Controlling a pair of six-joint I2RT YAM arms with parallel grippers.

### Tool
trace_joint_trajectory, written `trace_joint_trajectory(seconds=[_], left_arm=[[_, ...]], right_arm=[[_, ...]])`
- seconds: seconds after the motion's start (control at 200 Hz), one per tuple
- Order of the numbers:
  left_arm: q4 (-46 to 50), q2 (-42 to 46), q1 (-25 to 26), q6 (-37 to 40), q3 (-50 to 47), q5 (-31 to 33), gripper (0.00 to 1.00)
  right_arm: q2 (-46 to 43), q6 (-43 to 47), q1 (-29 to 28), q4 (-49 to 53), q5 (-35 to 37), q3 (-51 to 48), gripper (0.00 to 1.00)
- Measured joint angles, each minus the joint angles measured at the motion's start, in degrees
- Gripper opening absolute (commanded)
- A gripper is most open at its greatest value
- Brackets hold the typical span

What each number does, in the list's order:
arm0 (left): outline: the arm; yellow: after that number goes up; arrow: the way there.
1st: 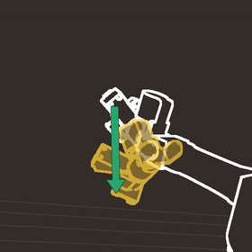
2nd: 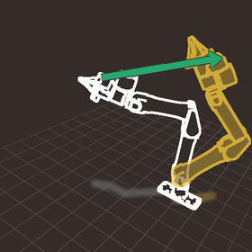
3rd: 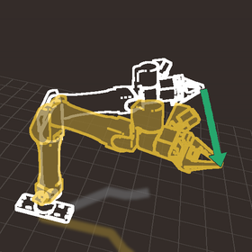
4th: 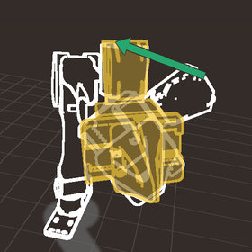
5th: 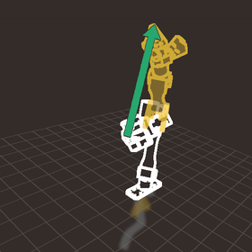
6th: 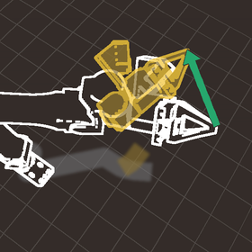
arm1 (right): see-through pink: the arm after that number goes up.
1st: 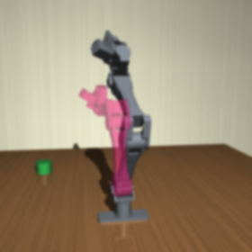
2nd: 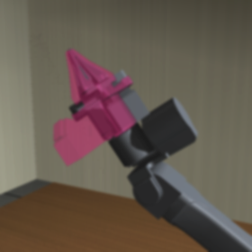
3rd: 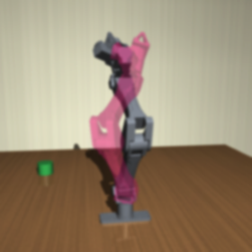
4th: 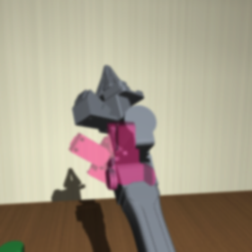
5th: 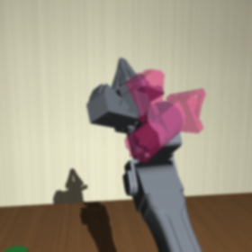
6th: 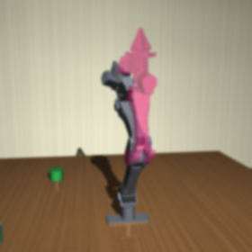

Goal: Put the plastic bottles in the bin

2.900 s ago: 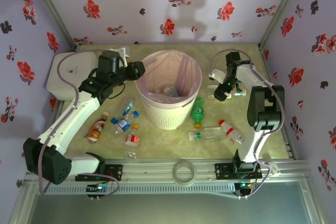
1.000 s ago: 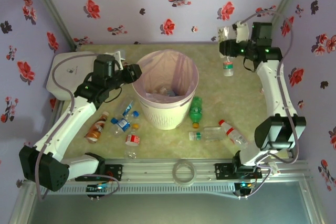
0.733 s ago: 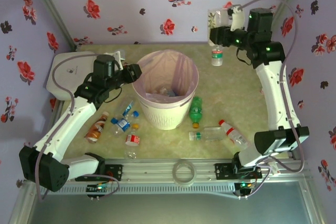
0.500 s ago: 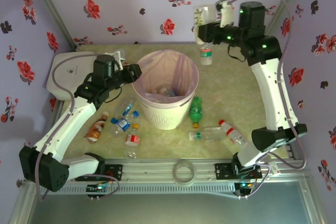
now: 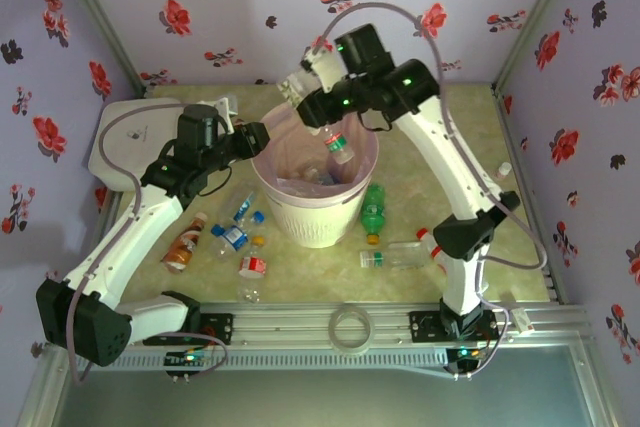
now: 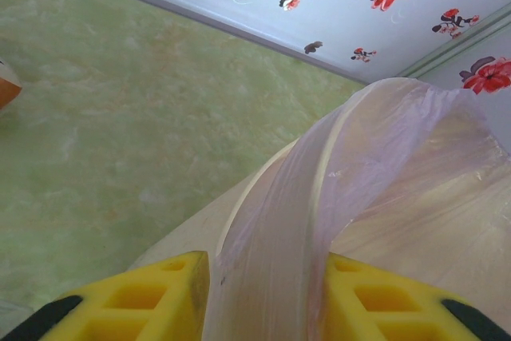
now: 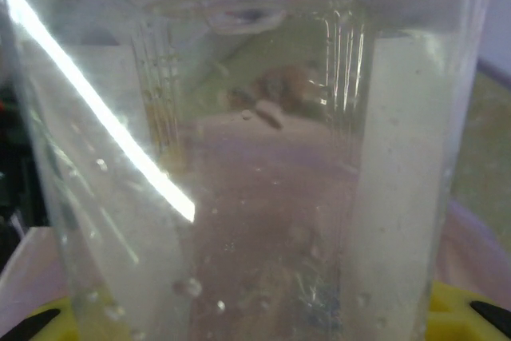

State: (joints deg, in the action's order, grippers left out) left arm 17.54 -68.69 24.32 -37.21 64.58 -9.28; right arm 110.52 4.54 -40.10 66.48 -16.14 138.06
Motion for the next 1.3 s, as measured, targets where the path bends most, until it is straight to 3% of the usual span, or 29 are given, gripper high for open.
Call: trace_joint_trajectory(seconds=[0.28, 0.795, 0.9, 0.99, 1.1, 1.185, 1.3], left_arm=[[-0.17, 0.0, -0.22, 0.0, -0.11, 0.0, 0.39], [-1.27, 0.31, -0.39, -0.22, -0.74, -0.02, 0.39], [-1.33, 0.37, -0.39, -0.24, -0.79, -0.02, 0.39], [-1.33, 0.46, -0.39, -0.26, -0.9, -0.02, 0.39], [-1.33, 0.48, -0.39, -0.31, -0.9, -0.02, 0.39], [-1.33, 0.48, -0.39, -0.39, -0.9, -0.02, 0.39], [-1.33, 0.48, -0.39, -0.39, -0.9, 0.0, 0.39]], right_arm=[[4.74, 2.71, -3.63, 6.12, 4.92, 0.17, 0.0], [4.74, 4.02, -4.22, 2.99, 7.21, -15.65, 0.0], [4.74, 3.89, -4.22, 0.59, 7.23, -18.27, 0.07], [4.74, 3.8, -4.22, -1.6, 7.26, -20.44, 0.24], [4.74, 3.28, -4.22, -3.72, 7.23, -22.53, 0.38], [4.79, 2.91, -4.22, -4.57, 7.23, -22.95, 0.42], [4.79, 2.64, -4.22, -5.38, 7.19, -22.95, 0.62]])
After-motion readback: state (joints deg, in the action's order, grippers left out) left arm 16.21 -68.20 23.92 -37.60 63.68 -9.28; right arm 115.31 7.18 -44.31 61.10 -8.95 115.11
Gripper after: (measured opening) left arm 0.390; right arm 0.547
